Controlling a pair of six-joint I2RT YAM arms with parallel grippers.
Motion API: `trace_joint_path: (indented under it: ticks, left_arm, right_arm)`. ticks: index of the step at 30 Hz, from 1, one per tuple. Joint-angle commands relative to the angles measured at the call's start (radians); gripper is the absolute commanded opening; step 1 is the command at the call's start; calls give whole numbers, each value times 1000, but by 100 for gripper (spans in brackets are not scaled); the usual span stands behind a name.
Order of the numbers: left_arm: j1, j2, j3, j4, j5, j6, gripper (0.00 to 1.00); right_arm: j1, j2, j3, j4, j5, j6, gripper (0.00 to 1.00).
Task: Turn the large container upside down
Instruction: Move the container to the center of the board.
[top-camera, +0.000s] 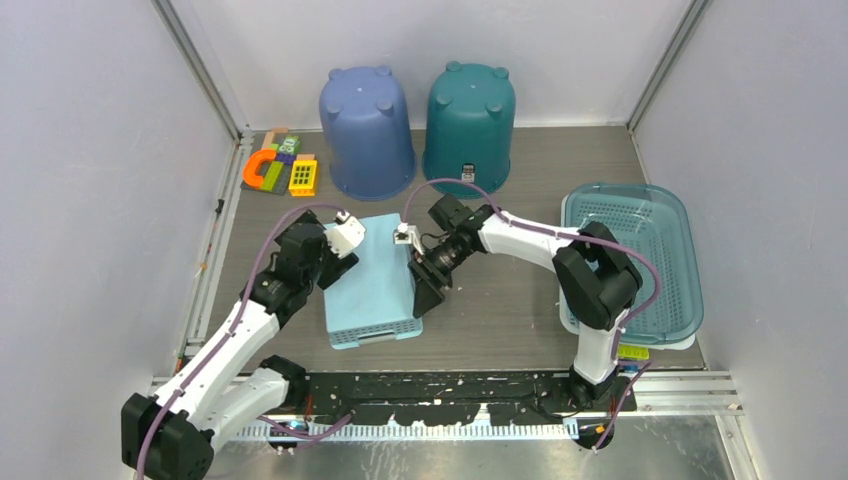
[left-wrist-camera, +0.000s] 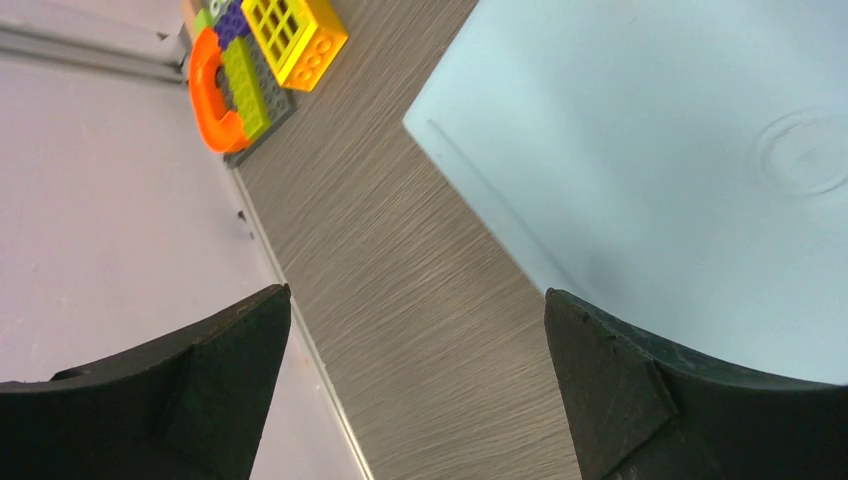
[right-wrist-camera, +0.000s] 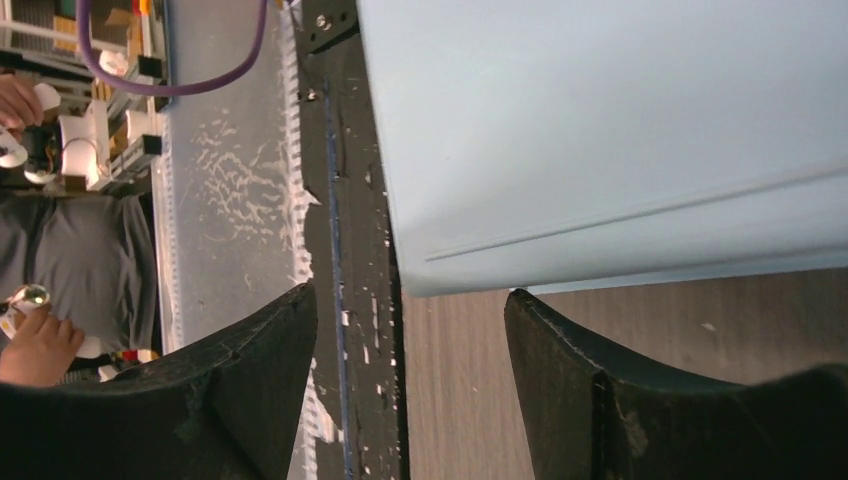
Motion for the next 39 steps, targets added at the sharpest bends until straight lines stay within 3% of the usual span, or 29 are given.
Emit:
trace_joint_path:
  ticks: [1,5,10,14,22,31,39]
  left_arm:
    - [-4,-6,80,-41,157,-57,100]
    - [-13,48,147,-60,213,-77,100]
    - [-65,170,256,-60,250,-123,100]
    - [-167,296,333,-49,200,-170,100]
    - [-321,481,390,-41,69,-229,100]
    - [-338,540,468,-197,240,-383,100]
    - [-339,615,503,-221,244,-449,100]
  right_arm:
    - [54,-44,74,-26,-47,5,74]
    - [10,-113,180,-281,11,-185,74]
    - [-194,-244,229,-504,-5,-364,76]
    - [-348,-337,183,-656,-29,-544,77]
    - [-431,-513,-62,-608,-35,-668,86]
    - [-432,-452,-66,-605,-41,-698,86]
    - [-432,-448,-86,-603,-34,-725,87]
